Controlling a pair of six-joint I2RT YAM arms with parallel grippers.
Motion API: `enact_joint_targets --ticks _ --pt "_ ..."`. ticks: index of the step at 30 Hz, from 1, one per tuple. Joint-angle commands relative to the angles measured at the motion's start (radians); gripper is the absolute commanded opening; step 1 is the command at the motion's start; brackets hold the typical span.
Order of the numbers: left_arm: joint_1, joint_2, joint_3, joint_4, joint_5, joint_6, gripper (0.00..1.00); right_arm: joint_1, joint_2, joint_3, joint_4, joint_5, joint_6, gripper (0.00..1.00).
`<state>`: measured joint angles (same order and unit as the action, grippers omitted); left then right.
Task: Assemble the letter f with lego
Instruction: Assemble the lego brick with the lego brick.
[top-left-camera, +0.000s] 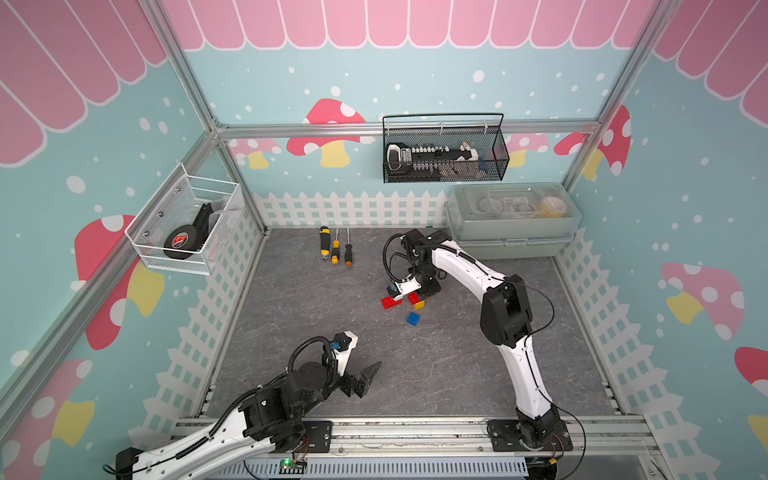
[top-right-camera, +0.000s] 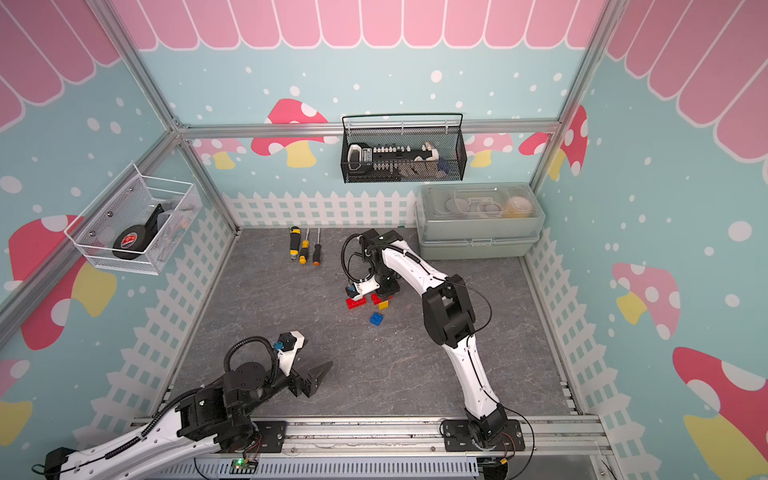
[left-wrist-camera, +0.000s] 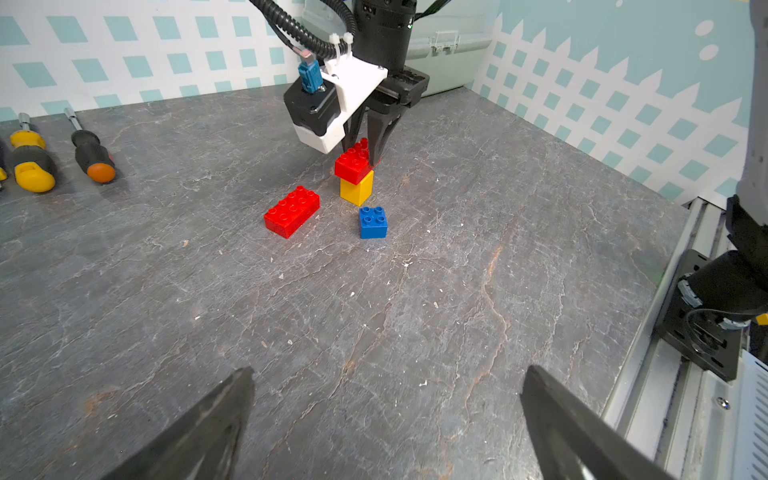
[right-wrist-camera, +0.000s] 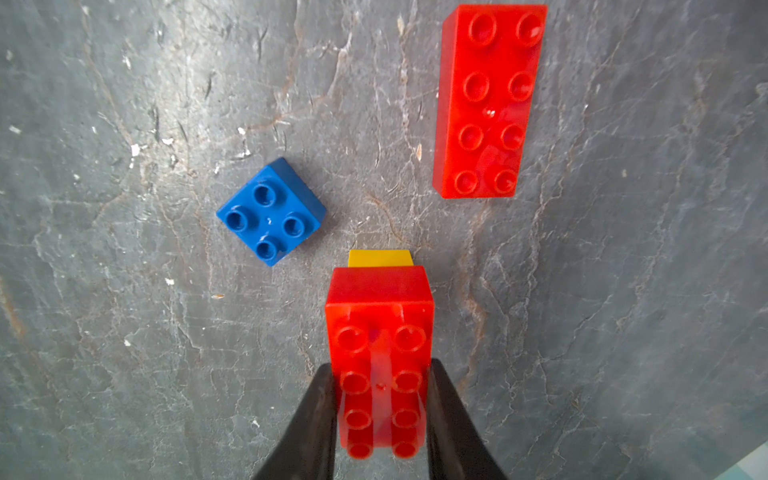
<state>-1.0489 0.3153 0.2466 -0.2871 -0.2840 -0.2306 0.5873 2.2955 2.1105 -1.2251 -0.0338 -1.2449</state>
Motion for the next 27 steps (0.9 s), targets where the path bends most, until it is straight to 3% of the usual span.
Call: enact_joint_targets --ticks 1,18,27 --pt "-0.005 -0.003 -0.010 0.012 0.004 0.017 0.99 -0.004 0.030 0.020 -0.018 -0.001 -0.018 0.19" --pt "-0.004 0.002 -0.010 0.012 0.000 0.016 0.99 -0.004 0.061 0.016 -0.026 -0.015 0.010 0.19" --pt "-0.005 0.002 -0.010 0.013 0.003 0.016 0.99 0.002 0.079 0.014 -0.053 -0.006 0.107 0.20"
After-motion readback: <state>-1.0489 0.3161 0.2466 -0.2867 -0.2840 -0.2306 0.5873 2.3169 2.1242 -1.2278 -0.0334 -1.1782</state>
